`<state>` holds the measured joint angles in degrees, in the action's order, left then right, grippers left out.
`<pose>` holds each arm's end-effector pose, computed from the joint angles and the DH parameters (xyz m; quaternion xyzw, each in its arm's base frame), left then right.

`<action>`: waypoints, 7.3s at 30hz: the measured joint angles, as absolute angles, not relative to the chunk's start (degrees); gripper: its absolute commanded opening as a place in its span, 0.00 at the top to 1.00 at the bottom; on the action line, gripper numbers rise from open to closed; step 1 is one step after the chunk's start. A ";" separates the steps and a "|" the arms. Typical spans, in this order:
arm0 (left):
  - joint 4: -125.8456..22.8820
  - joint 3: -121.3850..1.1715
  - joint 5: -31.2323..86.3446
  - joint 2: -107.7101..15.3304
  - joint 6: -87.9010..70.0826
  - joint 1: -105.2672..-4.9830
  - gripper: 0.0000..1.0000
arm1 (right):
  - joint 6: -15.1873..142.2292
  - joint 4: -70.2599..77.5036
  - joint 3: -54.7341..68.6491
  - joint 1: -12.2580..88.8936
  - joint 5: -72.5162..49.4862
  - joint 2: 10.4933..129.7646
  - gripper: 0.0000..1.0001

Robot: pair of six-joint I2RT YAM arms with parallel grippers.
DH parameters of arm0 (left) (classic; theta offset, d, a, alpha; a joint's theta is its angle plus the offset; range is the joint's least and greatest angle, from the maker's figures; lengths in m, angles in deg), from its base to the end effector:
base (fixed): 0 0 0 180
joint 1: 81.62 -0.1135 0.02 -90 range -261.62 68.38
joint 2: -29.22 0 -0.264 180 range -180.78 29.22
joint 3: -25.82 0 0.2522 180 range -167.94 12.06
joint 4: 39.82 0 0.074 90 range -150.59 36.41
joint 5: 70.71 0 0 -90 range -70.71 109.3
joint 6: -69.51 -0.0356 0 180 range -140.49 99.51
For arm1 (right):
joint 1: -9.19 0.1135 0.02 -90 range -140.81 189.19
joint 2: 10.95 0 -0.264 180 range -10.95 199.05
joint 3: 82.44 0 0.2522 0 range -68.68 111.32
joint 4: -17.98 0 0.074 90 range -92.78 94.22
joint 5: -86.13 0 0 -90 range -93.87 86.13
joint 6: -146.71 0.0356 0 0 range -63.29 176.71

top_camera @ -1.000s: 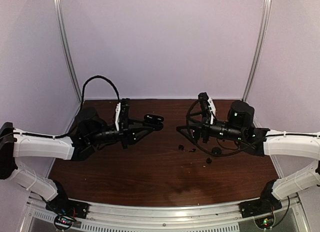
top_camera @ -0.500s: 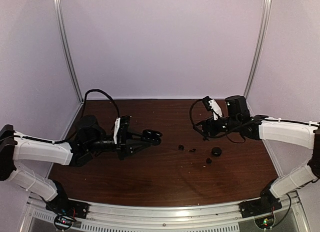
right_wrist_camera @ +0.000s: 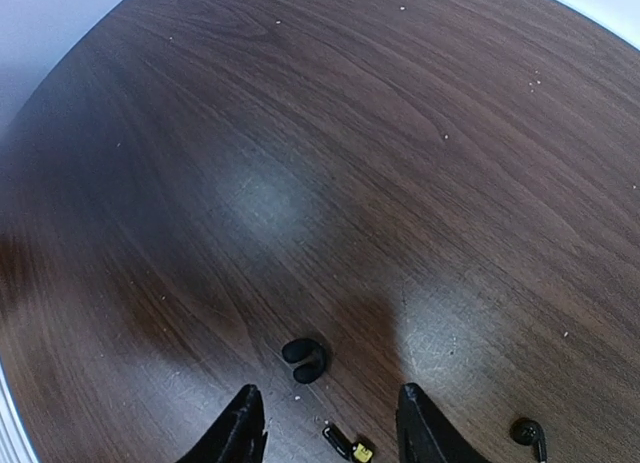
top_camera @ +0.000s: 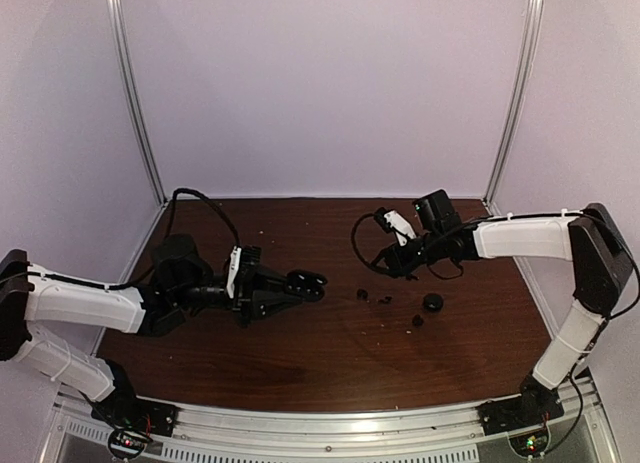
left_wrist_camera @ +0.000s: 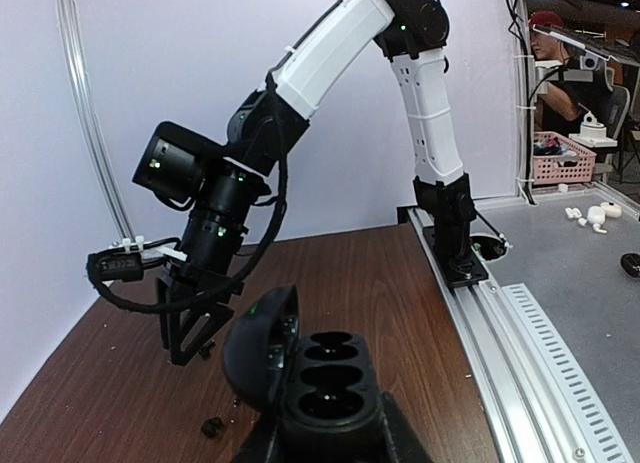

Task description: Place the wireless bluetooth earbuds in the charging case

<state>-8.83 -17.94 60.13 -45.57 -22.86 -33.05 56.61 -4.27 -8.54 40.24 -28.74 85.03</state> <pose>0.1597 -0.2162 0.2382 0.5077 0.4924 -0.4869 0.5125 0.2983 0.1971 0.2070 -0.3221 0.8445 0.2924 0.3123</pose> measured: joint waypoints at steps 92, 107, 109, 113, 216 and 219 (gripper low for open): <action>-2.63 -16.34 55.24 -45.00 -18.20 -34.82 1.00 | 54.75 12.25 -17.63 54.25 -32.10 57.23 1.00; -2.21 -16.52 51.13 -46.46 -16.72 -34.82 1.00 | 53.37 11.48 -15.82 65.24 -24.17 57.65 1.00; -2.21 -16.62 50.85 -46.75 -16.41 -34.82 1.00 | 53.02 11.24 -15.05 66.23 -22.53 58.54 1.00; -2.21 -16.80 50.26 -47.29 -15.89 -34.82 1.00 | 52.35 10.48 -13.04 68.22 -18.62 61.14 1.00; -1.36 -19.44 52.97 -49.68 -16.52 -33.77 1.00 | 50.58 4.88 -9.28 69.79 -23.43 67.88 0.85; -0.92 -19.44 52.75 -49.92 -16.06 -33.79 1.00 | 50.60 4.82 -9.41 69.57 -24.65 67.68 0.83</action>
